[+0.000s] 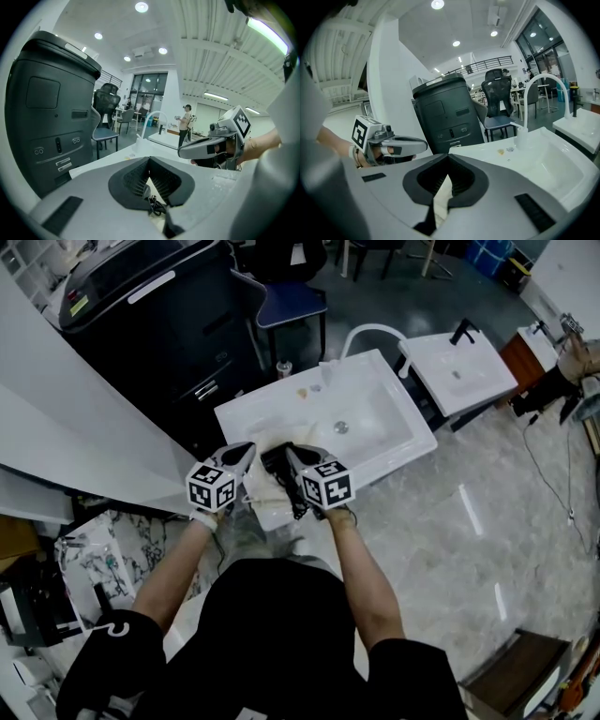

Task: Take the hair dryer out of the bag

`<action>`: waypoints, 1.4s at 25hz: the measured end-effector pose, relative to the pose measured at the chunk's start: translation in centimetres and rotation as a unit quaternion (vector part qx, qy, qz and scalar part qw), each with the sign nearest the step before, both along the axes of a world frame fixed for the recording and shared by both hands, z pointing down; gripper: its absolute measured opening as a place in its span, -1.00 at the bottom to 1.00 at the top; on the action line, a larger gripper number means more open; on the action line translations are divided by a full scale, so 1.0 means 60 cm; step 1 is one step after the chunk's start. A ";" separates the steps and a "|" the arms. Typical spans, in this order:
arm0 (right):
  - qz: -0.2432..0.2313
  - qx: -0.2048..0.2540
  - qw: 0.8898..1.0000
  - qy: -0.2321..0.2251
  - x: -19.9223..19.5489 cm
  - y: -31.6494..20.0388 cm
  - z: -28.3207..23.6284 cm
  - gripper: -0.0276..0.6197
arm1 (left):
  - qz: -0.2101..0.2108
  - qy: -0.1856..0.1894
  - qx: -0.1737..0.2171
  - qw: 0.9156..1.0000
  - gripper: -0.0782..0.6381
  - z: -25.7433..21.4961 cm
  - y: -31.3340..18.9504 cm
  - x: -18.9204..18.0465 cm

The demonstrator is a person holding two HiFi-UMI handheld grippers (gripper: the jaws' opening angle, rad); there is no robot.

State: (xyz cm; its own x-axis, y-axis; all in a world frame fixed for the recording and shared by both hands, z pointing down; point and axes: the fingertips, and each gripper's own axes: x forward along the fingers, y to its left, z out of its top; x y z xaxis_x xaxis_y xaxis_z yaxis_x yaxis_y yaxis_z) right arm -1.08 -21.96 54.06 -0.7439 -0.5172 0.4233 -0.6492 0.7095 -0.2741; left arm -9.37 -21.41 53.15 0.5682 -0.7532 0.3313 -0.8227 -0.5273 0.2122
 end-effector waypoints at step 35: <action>0.006 0.016 1.000 0.003 0.025 -0.007 0.008 -0.93 | 0.011 -0.002 0.018 1.000 -0.78 -0.017 0.002 0.000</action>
